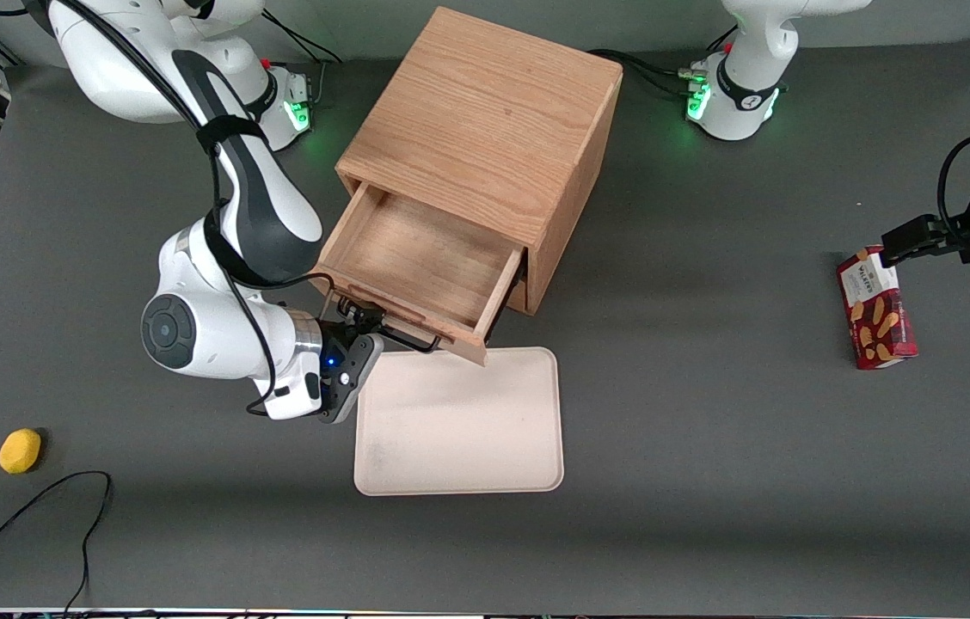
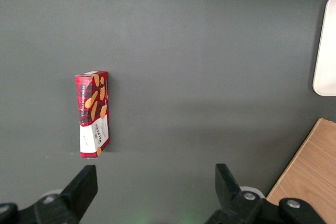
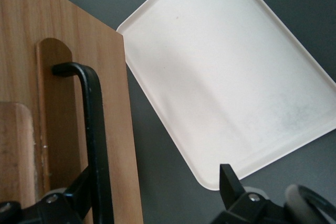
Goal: Open upper drawer
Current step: 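Pull the upper drawer outward from the cabinet with the right gripper, then keep pulling the upper drawer further out with the right gripper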
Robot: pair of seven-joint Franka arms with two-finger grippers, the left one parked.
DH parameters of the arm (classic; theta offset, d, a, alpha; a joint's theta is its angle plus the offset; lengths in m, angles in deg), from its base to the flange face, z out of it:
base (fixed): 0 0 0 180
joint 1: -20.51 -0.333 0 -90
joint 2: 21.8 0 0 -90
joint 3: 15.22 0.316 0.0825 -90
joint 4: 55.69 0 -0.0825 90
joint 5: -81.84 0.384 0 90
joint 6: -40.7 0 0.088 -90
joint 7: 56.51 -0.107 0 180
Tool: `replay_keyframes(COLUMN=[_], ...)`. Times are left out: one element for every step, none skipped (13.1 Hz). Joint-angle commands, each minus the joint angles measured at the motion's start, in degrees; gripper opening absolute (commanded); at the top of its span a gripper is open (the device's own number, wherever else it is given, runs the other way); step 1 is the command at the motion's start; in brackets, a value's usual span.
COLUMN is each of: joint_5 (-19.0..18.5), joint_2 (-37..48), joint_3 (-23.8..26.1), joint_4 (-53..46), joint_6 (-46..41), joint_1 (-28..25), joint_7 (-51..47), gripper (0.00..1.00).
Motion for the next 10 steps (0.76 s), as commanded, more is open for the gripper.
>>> replay_keyframes(joint_5=[-0.5, -0.6, -0.6, -0.6, -0.6, -0.5, -0.5, -0.4, -0.4, -0.3], joint_2=[-2.8, -2.9, -2.9, -3.0, -3.0, -3.1, -3.1, -3.3, -3.3, -3.3], joint_3=[0.2, 0.2, 0.2, 0.2, 0.2, 0.3, 0.3, 0.3, 0.3, 0.3], joint_4=[-4.7, -4.9, -5.0, -5.1, -5.1, -5.1, -5.2, -5.2, -5.2, -5.5], joint_6=[-1.2, -1.2, -1.2, -1.2, -1.2, -1.2, -1.2, -1.2, -1.2, -1.3], joint_1=[0.4, 0.5, 0.5, 0.6, 0.9, 1.0, 1.4, 1.5, 1.7, 1.8], joint_7=[2.3, 2.7, 3.2, 3.5, 4.0, 4.1, 5.1, 5.7, 5.8, 6.1], gripper=[1.0, 1.0, 1.0, 1.0, 1.0, 1.0, 1.0, 1.0, 1.0, 1.0])
